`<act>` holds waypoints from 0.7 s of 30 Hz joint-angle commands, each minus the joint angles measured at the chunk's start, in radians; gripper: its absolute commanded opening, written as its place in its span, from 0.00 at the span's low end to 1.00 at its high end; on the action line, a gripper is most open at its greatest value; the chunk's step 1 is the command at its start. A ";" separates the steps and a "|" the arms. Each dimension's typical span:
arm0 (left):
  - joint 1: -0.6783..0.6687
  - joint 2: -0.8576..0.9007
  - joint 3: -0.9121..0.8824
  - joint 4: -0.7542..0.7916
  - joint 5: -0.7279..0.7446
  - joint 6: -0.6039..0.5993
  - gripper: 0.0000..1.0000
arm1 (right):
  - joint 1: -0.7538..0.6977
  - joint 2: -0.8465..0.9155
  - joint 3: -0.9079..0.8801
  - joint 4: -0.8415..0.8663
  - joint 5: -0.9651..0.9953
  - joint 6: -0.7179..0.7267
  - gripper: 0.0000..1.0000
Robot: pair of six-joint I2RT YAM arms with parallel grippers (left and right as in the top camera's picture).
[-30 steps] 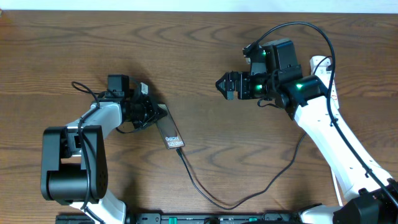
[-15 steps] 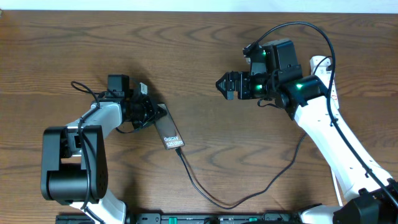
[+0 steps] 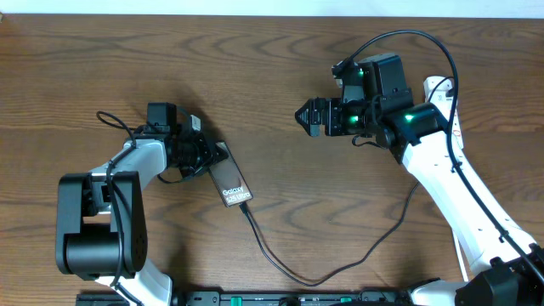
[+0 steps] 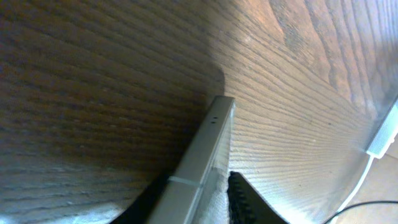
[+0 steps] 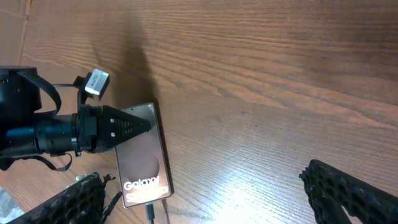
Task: Plug charger to phone and switch on socket
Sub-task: 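Lay the phone down on the table with the left gripper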
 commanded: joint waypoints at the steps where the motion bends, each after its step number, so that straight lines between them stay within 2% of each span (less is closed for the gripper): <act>1: -0.003 0.005 -0.005 -0.014 -0.037 0.013 0.34 | 0.011 -0.012 0.010 -0.003 0.004 -0.018 0.99; 21: -0.003 0.005 -0.005 -0.077 -0.037 0.013 0.42 | 0.011 -0.012 0.010 -0.002 0.004 -0.018 0.99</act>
